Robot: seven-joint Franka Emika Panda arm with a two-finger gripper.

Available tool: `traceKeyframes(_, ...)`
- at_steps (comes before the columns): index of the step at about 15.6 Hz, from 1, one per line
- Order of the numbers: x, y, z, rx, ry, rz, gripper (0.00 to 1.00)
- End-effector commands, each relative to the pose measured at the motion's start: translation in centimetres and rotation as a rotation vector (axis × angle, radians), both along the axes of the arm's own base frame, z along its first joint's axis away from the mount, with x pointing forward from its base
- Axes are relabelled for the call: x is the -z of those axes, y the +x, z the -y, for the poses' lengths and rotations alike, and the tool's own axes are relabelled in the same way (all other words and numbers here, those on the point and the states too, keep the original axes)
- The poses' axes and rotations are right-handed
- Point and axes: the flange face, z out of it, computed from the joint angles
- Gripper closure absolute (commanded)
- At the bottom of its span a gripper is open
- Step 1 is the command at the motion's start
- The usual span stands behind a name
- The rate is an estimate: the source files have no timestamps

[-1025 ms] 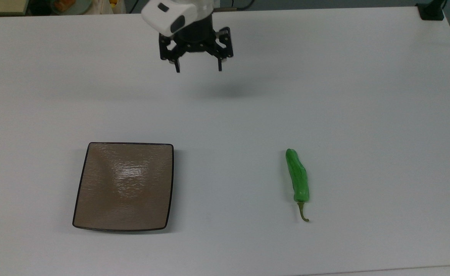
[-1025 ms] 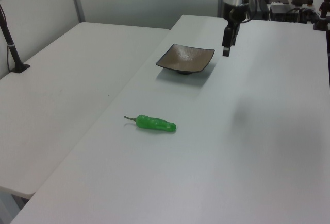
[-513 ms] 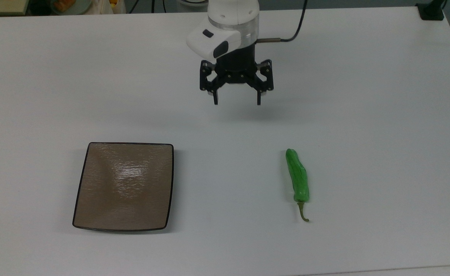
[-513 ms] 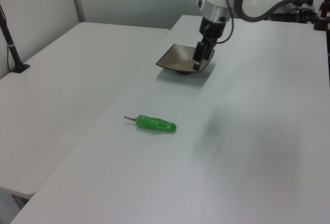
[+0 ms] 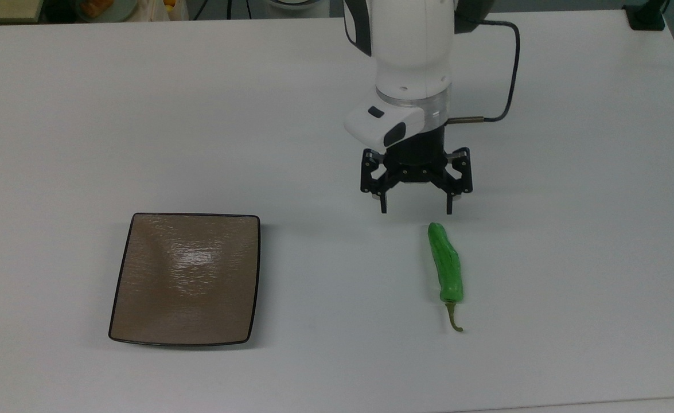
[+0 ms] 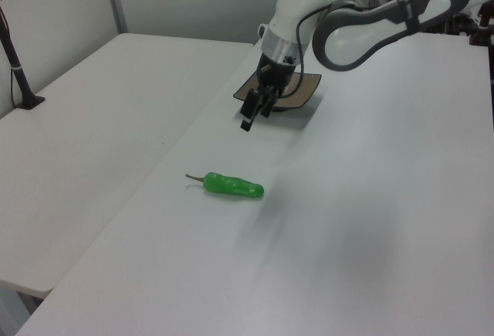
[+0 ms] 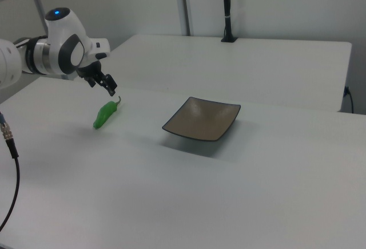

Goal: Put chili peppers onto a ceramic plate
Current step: 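Lower the gripper and close it around the green chili pepper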

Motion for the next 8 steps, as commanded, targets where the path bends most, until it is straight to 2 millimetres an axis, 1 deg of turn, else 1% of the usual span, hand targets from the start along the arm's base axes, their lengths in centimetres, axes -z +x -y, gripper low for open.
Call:
traceKeyframes(1,0.9,1.9,-2.4,0.026,0.037,0.045,0.00)
traceKeyframes(3,2.3,2.4,-3.5,0.031,0.061,0.082,0.00)
traceKeyframes(4,3.3,2.6,-4.0,0.027,0.067,0.095,0.00)
traceKeyframes(5,4.4,2.9,-4.3,0.025,0.075,0.115,0.00)
traceKeyframes(8,6.2,3.2,-4.9,0.020,0.089,0.147,0.00)
